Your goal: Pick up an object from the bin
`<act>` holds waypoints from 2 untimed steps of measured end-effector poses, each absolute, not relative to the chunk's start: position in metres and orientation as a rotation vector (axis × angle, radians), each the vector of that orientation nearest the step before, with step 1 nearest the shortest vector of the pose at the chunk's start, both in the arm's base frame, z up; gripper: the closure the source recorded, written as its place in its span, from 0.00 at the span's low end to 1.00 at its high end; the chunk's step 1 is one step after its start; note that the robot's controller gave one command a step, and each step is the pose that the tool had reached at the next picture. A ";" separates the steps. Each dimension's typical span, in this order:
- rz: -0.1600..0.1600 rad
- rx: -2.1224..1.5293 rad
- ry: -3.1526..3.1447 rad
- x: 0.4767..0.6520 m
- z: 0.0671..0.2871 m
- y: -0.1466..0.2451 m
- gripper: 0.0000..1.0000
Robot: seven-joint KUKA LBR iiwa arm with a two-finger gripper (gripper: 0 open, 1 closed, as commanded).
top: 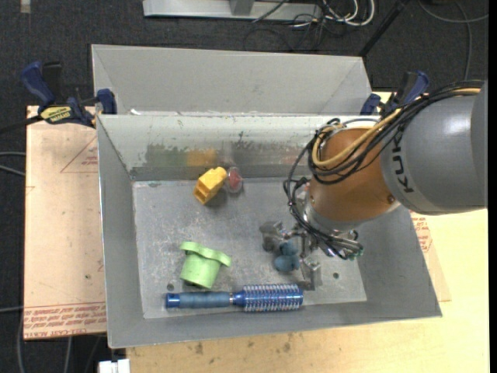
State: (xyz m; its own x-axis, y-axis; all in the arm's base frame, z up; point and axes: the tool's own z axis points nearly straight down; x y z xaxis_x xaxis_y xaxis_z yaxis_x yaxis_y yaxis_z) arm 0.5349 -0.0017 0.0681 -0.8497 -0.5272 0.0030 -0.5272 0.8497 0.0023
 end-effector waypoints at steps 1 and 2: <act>-0.001 0.863 -3.021 0.536 0.070 -0.001 1.00; 0.001 0.848 -3.032 0.508 0.151 0.009 1.00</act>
Offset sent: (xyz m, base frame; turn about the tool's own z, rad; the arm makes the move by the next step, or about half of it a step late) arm 0.0000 0.0000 0.0000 0.0000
